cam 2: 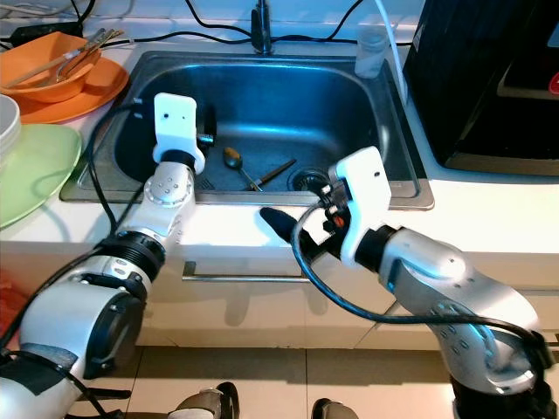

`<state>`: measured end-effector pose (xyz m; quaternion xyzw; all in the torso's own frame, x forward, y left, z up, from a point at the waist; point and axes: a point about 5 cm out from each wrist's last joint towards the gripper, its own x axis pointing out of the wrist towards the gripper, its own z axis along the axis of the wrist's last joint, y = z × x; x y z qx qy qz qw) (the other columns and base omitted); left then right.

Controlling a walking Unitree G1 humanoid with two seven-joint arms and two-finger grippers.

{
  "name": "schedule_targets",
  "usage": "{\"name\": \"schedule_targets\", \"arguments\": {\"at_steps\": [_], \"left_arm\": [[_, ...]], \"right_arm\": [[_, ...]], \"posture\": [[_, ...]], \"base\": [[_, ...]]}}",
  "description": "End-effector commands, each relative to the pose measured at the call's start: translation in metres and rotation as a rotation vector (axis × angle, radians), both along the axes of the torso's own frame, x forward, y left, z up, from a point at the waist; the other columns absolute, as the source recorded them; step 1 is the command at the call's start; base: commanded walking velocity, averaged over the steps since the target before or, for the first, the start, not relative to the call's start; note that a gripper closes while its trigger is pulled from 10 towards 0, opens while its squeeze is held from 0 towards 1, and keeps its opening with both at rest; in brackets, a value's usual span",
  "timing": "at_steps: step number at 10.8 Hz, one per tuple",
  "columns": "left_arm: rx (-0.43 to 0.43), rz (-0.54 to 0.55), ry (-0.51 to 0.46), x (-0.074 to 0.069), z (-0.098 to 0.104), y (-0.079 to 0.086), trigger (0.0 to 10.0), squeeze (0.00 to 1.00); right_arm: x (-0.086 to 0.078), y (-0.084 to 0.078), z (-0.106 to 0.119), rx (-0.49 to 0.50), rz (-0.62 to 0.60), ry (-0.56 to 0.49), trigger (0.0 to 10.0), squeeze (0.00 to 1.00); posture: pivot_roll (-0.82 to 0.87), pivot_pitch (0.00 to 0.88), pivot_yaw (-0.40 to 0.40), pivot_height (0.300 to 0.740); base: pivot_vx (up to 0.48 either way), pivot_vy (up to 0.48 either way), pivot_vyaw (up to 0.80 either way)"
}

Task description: Kitchen organization

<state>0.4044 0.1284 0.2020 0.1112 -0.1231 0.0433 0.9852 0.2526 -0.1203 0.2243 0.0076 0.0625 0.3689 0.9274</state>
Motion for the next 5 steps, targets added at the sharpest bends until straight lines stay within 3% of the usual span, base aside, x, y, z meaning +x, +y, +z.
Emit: {"name": "schedule_targets", "arguments": {"at_steps": [1, 2, 5], "left_arm": [[0.022, 0.017, -0.048, 0.002, 0.012, 0.001, 10.0, 1.0], [0.051, 0.061, -0.077, 0.003, 0.02, 0.007, 10.0, 1.0], [0.115, 0.152, -0.204, 0.003, 0.052, 0.025, 10.0, 1.0]], "right_arm": [[0.002, 0.002, 0.003, 0.003, 0.006, -0.024, 10.0, 0.0], [0.006, 0.004, 0.007, 0.033, -0.008, -0.051, 10.0, 0.11], [0.017, 0.004, 0.01, 0.074, -0.042, -0.098, 10.0, 0.13]], "posture": [[-0.1, 0.121, 0.026, 0.74], [-0.09, 0.111, 0.031, 0.74], [-0.04, 0.095, 0.036, 0.74]], "base": [[0.0, 0.0, 0.0], [0.0, 0.0, 0.0], [0.0, 0.0, 0.0]]}}
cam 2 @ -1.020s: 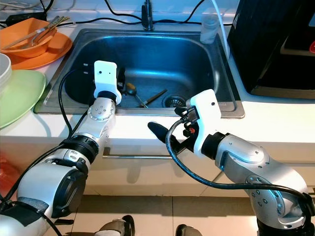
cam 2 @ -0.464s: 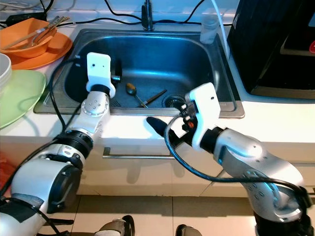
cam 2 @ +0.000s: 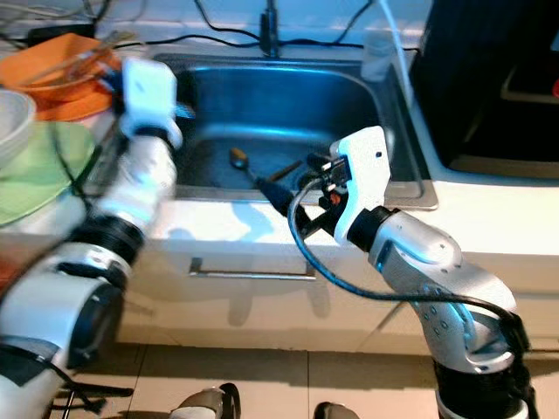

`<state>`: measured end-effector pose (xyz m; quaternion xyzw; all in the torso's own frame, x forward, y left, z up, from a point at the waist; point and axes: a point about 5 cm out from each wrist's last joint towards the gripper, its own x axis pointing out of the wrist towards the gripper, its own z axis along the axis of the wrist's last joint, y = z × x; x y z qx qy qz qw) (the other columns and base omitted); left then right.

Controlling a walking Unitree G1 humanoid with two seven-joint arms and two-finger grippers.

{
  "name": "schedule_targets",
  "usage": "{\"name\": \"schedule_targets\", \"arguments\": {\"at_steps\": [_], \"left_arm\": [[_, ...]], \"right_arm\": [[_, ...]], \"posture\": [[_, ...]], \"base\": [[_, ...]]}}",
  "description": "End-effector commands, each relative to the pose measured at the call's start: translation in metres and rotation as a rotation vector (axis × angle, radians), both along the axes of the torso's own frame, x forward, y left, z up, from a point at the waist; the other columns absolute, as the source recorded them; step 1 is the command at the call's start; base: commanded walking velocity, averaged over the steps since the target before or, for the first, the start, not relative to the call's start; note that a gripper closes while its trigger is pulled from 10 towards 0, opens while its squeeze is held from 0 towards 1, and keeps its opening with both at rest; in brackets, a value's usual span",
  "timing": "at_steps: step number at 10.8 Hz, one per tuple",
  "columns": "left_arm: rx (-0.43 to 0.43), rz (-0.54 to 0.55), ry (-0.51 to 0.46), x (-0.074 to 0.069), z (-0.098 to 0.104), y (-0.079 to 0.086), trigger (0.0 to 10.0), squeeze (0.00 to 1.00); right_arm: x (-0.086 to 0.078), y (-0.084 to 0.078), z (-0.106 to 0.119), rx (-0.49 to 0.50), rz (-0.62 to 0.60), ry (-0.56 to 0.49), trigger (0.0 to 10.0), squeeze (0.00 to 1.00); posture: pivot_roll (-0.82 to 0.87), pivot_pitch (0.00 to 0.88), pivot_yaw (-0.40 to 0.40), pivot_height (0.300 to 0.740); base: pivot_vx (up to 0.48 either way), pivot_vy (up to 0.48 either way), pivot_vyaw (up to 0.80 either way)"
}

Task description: Kitchen organization

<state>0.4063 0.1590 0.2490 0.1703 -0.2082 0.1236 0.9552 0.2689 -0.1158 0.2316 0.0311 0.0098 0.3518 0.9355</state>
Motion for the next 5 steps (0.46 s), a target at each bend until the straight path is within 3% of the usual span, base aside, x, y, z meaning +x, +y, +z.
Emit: {"name": "schedule_targets", "arguments": {"at_steps": [1, 3, 5], "left_arm": [[0.032, 0.051, -0.04, 0.0, 0.013, 0.004, 10.0, 0.0], [0.072, 0.122, -0.038, -0.002, 0.014, 0.023, 10.0, 0.0], [0.091, 0.192, -0.015, -0.006, 0.007, 0.044, 10.0, 0.0]], "right_arm": [[0.001, 0.004, 0.003, 0.008, 0.008, -0.027, 10.0, 0.13], [0.005, 0.005, 0.006, 0.033, 0.002, -0.056, 10.0, 0.16], [0.007, 0.007, 0.005, 0.042, 0.005, -0.063, 10.0, 0.18]], "posture": [[-0.03, 0.089, 0.034, 0.74], [-0.01, 0.091, 0.029, 0.74], [0.01, 0.095, 0.026, 0.74]], "base": [[0.0, 0.0, 0.0], [0.0, 0.0, 0.0], [0.0, 0.0, 0.42]]}}
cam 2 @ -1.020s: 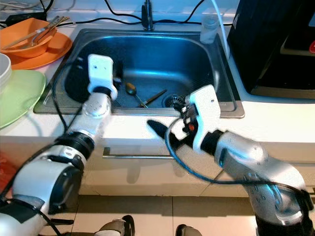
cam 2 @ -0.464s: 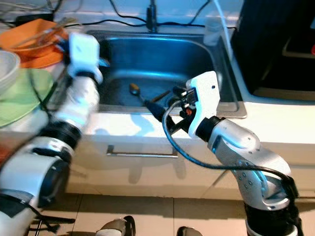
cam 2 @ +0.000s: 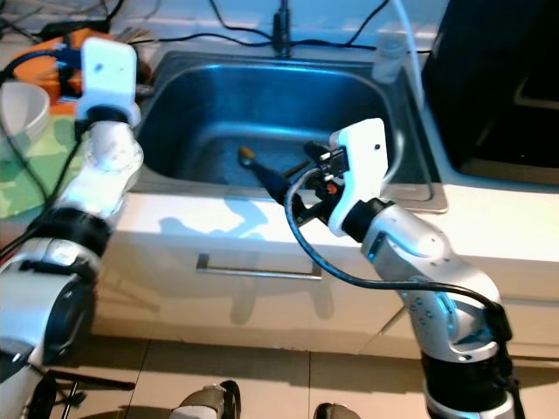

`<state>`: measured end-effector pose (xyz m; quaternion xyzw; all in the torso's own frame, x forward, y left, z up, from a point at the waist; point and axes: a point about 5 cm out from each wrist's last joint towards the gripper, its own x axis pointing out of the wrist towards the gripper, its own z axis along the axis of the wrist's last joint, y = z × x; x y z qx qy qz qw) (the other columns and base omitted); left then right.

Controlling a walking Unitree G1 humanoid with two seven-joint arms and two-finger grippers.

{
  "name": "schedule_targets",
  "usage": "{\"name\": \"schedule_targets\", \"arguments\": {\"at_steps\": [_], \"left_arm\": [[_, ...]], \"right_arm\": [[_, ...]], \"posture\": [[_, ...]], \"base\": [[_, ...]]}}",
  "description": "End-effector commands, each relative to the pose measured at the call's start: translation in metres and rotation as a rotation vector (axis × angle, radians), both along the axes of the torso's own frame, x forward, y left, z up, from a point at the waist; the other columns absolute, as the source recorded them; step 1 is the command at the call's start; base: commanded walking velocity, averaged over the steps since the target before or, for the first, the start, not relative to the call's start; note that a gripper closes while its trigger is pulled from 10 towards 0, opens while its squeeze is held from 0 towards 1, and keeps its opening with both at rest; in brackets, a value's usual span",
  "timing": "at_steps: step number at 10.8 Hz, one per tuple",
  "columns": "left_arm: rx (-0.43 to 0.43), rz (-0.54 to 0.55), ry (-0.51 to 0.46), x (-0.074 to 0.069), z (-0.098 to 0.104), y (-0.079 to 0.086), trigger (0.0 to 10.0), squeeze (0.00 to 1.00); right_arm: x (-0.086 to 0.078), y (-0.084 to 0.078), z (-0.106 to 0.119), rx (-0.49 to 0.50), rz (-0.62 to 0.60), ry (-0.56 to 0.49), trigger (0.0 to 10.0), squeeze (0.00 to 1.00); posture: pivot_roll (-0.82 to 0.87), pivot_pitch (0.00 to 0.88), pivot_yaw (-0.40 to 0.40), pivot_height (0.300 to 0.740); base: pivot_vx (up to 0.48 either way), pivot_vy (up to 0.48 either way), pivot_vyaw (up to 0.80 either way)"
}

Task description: Kitchen organization

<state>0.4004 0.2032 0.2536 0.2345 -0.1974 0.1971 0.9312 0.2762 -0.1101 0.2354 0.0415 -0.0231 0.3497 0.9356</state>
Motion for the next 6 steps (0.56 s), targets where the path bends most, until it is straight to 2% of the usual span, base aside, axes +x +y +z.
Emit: {"name": "schedule_targets", "arguments": {"at_steps": [1, 6], "left_arm": [[0.005, 0.043, -0.008, -0.002, 0.001, 0.008, 10.0, 0.0], [0.072, 0.182, 0.062, -0.006, 0.006, 0.044, 10.0, 0.0]], "right_arm": [[-0.001, 0.003, 0.0, 0.002, 0.016, -0.01, 10.0, 0.18], [-0.005, 0.007, -0.003, 0.021, 0.027, -0.004, 10.0, 0.17]], "posture": [[0.01, 0.098, 0.028, 0.74], [0.03, 0.126, 0.045, 0.74]], "base": [[0.0, 0.0, -0.58], [0.0, 0.0, 0.0]]}}
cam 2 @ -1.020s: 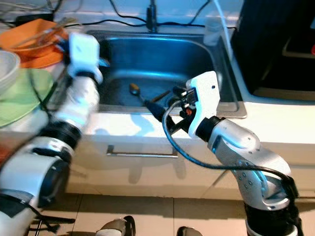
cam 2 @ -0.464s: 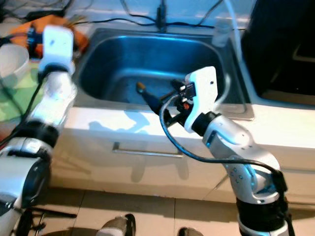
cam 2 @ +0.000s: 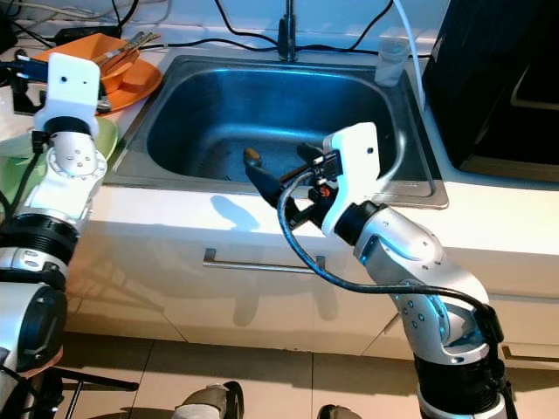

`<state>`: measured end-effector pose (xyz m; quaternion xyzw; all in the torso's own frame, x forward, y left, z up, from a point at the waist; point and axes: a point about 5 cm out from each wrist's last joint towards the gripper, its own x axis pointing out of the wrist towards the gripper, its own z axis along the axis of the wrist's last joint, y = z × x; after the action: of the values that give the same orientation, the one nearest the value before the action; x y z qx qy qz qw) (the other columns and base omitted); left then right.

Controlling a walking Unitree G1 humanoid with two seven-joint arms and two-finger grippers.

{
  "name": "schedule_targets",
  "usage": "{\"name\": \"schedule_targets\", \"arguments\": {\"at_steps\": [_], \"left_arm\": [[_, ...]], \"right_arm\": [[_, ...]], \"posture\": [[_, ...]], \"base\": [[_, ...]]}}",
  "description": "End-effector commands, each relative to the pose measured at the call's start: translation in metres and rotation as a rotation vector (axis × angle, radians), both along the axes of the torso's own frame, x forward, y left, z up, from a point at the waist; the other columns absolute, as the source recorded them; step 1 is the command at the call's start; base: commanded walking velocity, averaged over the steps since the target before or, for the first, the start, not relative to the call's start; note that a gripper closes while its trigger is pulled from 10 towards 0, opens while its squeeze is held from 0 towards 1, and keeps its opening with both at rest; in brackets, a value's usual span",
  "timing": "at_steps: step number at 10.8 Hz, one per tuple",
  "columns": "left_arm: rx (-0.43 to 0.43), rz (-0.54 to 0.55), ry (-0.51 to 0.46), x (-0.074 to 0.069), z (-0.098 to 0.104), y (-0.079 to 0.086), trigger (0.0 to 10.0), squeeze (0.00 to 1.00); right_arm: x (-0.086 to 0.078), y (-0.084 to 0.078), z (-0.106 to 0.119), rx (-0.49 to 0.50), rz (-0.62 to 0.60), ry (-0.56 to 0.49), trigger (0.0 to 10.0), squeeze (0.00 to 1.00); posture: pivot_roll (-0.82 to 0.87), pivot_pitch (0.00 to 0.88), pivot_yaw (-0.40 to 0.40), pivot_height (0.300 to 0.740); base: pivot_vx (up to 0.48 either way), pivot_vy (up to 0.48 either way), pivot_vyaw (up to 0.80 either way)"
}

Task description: Kitchen organization

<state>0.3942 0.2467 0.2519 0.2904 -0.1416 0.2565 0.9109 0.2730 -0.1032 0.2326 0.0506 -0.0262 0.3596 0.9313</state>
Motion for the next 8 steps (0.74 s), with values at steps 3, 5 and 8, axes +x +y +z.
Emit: {"name": "schedule_targets", "arguments": {"at_steps": [3, 5, 8], "left_arm": [[-0.03, 0.034, 0.02, -0.002, 0.004, 0.015, 10.0, 0.0], [-0.041, 0.051, 0.053, -0.003, 0.002, 0.023, 10.0, 0.0], [-0.09, 0.127, 0.191, -0.005, -0.004, 0.045, 10.0, 0.0]], "right_arm": [[-0.008, 0.005, -0.005, 0.019, 0.018, 0.017, 10.0, 0.17], [-0.009, 0.006, -0.004, 0.025, 0.033, 0.02, 10.0, 0.16], [-0.011, 0.006, -0.007, 0.028, 0.039, 0.033, 10.0, 0.16]], "posture": [[0.05, 0.156, 0.054, 0.74], [0.06, 0.175, 0.059, 0.74], [0.07, 0.187, 0.066, 0.74]], "base": [[0.0, 0.0, 0.0], [0.0, 0.0, 0.0], [0.0, 0.0, 0.0]]}}
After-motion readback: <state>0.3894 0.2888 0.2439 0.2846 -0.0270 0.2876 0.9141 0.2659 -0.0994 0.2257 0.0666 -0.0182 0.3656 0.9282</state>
